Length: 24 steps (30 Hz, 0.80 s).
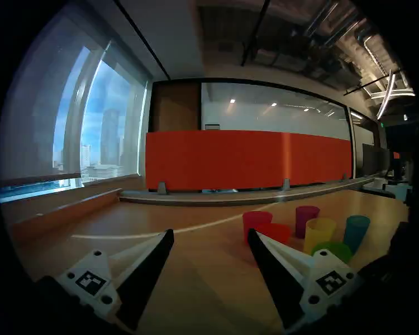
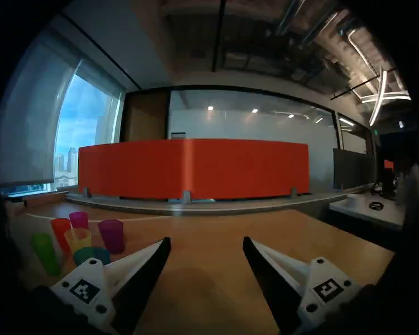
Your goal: Pour water
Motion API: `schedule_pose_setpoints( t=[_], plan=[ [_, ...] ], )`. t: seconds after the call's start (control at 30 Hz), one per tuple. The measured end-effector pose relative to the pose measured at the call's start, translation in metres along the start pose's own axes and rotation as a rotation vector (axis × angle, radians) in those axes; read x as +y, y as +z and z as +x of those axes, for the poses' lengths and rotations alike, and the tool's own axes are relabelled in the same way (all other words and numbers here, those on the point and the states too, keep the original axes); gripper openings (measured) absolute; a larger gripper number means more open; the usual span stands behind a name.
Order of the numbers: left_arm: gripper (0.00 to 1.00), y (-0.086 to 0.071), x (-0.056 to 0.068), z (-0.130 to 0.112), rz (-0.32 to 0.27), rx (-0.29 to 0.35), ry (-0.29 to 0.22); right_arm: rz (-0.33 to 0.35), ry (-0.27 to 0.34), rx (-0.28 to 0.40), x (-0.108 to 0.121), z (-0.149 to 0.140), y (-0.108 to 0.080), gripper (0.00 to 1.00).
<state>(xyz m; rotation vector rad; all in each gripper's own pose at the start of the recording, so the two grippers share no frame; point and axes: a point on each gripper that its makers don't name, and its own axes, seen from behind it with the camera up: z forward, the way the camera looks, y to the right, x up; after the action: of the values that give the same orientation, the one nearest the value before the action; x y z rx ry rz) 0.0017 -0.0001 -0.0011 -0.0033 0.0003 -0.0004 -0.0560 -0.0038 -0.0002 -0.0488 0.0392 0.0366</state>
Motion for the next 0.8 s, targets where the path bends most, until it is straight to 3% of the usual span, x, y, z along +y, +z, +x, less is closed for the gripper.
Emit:
schedule_pose_setpoints(
  t=[0.8],
  plan=[
    [0.98, -0.0003, -0.0004, -0.0003, 0.0, 0.0, 0.0, 0.005, -0.004, 0.008, 0.0044, -0.0051, -0.0013, 1.0]
  ],
)
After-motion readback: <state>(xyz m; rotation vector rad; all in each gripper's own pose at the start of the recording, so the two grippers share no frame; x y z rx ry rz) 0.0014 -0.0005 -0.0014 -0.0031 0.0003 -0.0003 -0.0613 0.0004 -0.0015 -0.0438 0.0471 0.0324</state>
